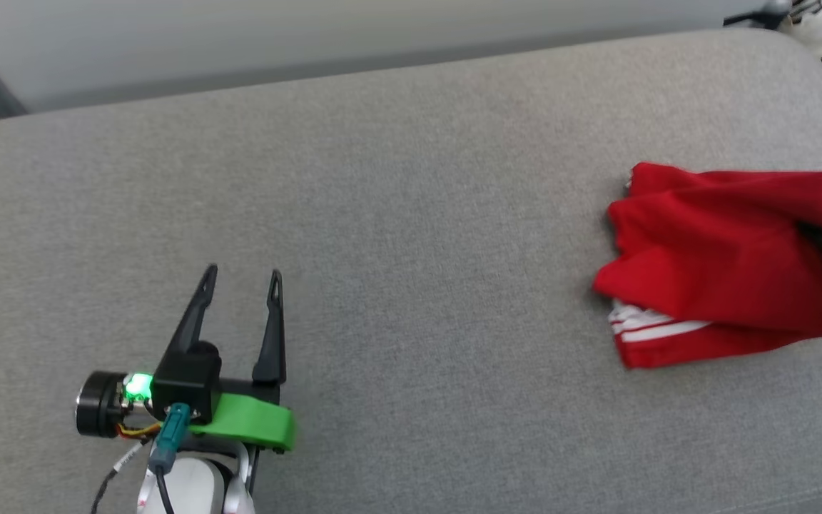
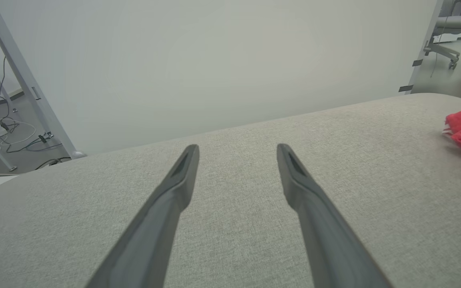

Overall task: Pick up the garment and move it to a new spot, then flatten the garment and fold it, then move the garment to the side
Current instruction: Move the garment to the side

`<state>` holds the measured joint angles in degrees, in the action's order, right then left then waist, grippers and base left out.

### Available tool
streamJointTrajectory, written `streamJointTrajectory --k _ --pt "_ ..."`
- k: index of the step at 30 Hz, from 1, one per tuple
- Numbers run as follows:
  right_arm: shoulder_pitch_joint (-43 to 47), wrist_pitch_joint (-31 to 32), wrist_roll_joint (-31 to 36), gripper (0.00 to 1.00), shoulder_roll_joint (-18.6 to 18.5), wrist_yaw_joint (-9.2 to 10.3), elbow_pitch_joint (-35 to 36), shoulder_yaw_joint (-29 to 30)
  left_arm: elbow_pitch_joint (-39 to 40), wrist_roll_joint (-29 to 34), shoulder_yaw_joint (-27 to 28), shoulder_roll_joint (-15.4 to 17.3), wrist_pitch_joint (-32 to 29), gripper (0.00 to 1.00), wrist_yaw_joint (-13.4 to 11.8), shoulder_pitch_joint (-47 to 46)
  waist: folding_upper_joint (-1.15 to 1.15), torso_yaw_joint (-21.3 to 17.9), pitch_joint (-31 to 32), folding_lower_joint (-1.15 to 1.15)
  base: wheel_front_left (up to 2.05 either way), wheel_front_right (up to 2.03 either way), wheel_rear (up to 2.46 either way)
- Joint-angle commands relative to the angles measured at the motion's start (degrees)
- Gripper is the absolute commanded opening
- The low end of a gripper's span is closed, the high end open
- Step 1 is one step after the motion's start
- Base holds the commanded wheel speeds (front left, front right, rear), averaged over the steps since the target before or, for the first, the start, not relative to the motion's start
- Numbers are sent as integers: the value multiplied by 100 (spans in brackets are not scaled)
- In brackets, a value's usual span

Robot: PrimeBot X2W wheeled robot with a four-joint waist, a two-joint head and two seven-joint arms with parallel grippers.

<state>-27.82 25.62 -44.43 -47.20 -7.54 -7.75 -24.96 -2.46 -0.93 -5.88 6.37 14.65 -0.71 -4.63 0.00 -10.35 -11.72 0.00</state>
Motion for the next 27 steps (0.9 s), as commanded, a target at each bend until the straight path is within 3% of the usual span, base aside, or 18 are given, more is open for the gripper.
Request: streamJointTrajectory --k 1,8,14,27 --pt "-175 41 39 0 -60 5 -102 130 60 65 -4 75 35 100 24 -161 0 -220 -643 0 0 0 0" --pt "-690 247 358 0 -405 5 -896 664 304 155 -97 221 35 100 103 -689 0 -62 -1482 0 0 0 0" --pt "-1290 306 637 0 -469 5 -1706 1060 483 199 -180 272 35 100 94 -989 0 62 -1953 0 0 0 0" --pt "-2196 -7 1198 0 -436 5 -3047 1501 621 170 -315 328 35 100 39 -1272 0 217 -2232 0 0 0 0"
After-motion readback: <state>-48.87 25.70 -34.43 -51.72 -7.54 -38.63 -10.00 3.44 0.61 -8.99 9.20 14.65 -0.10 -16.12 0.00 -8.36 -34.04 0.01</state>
